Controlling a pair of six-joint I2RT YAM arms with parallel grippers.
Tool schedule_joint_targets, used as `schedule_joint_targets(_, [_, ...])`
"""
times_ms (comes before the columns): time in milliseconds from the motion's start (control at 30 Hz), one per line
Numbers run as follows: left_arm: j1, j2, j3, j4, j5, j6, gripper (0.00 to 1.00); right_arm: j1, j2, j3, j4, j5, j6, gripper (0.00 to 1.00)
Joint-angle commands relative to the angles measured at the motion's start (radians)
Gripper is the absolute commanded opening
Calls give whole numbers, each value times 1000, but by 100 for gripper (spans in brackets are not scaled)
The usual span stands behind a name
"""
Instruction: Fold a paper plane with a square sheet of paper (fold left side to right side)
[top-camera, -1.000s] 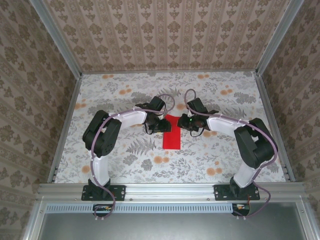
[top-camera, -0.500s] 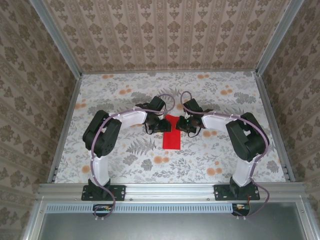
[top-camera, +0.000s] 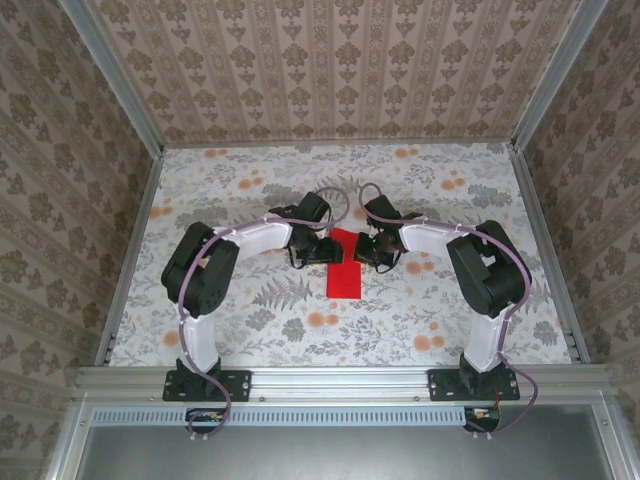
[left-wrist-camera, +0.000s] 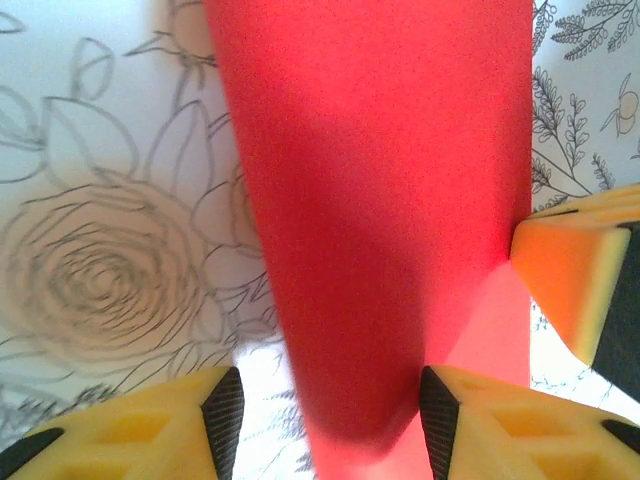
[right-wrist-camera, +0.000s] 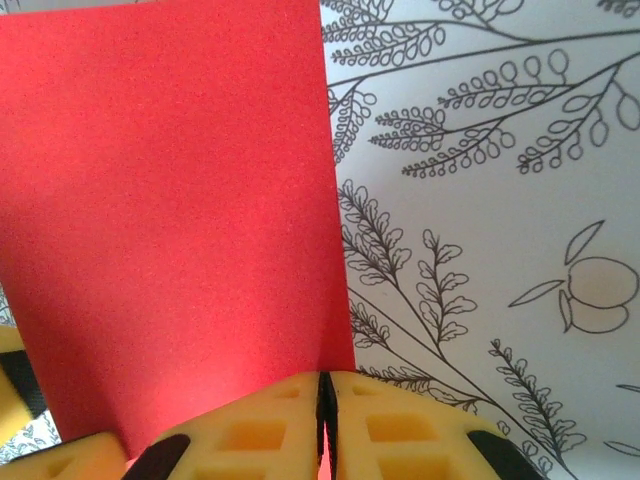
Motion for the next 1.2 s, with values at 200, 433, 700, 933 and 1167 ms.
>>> schedule_joint_targets(200, [56,-215,-107,118,150,15,47,5,49,1,-116,52,-6,11])
schedule_joint_targets(433, [46,-135,-152,323,381,-69,30,5,49,1,-119,52,-7,10])
schedule_joint_targets(700, [33,-44,-135,246,343,-32,28,5,48,5,-126,55,-11,10])
schedule_joint_targets(933, [35,-4,-158,205,256,-8,24,5,48,9,-139,65,-17,10])
schedule_joint_targets(1167, [44,15,-190,202,217,-7,20,5,51,15,-154,71,-24,10])
